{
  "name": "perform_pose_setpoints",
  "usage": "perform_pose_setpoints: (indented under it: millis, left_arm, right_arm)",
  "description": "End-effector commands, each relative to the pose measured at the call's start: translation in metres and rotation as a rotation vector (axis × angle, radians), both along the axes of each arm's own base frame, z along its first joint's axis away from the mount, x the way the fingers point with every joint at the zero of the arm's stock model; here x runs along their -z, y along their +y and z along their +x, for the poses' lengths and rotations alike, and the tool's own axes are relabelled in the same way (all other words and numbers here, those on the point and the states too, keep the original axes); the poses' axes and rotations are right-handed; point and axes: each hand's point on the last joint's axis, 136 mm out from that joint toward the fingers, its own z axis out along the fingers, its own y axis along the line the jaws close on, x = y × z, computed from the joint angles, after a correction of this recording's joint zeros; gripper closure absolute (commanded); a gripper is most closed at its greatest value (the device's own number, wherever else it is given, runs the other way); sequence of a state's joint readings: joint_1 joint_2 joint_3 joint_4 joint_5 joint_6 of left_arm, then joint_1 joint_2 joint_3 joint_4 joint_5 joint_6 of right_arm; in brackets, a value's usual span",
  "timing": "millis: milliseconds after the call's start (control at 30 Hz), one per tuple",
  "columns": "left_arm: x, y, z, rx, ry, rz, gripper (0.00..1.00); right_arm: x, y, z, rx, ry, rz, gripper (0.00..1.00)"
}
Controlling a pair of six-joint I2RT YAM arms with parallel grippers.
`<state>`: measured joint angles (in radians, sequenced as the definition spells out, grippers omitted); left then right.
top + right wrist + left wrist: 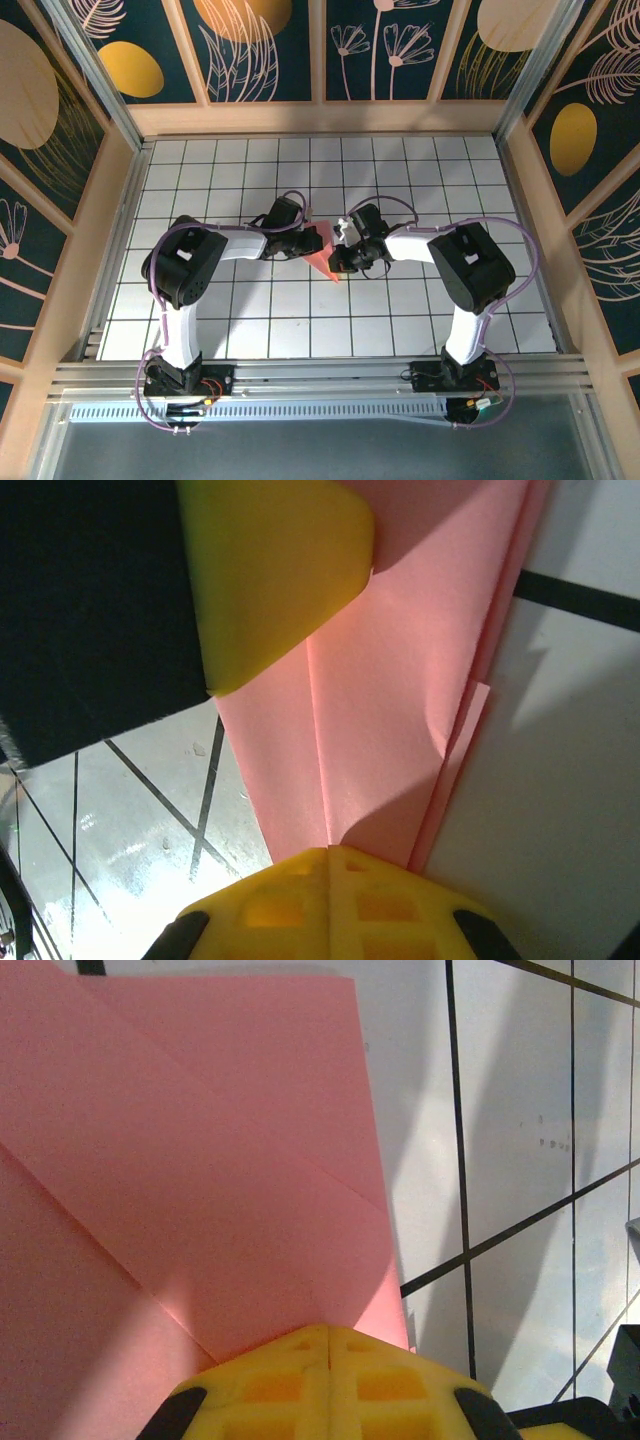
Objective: Fold a paper plane with a square sheet of paper (fold left side to right side)
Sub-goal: Fourth fold the wing at the center of the table.
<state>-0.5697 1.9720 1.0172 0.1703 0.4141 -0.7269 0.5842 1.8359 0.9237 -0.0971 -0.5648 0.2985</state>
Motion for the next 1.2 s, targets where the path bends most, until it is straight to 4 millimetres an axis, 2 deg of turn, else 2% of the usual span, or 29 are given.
perform_pose_setpoints:
  millis: [0,167,833,1000,1167]
  left_arm:
    - [0.031,0.019,-0.006,-0.038,0.057,0.112,1.00]
    - [0.033,0.020,-0.008,-0.034,0.060,0.115,1.00]
    - [0.032,0.019,-0.009,-0.027,0.067,0.114,1.00]
    - [0.033,0.020,-0.009,-0.030,0.072,0.117,1.00]
    - [0.035,0.021,-0.009,-0.039,0.080,0.123,1.00]
  right_arm:
    - [0.008,-0.022,-0.021,0.036,0.094,-0.093,1.00]
    - [-0.021,-0.006,-0.007,0.039,0.035,0.005,1.00]
    - [-0.018,0.022,0.029,0.054,-0.023,0.072,1.00]
    - [-0.009,0.024,0.028,0.046,-0.012,0.055,1.00]
    - [0.003,0.017,0.020,0.043,0.018,0.012,1.00]
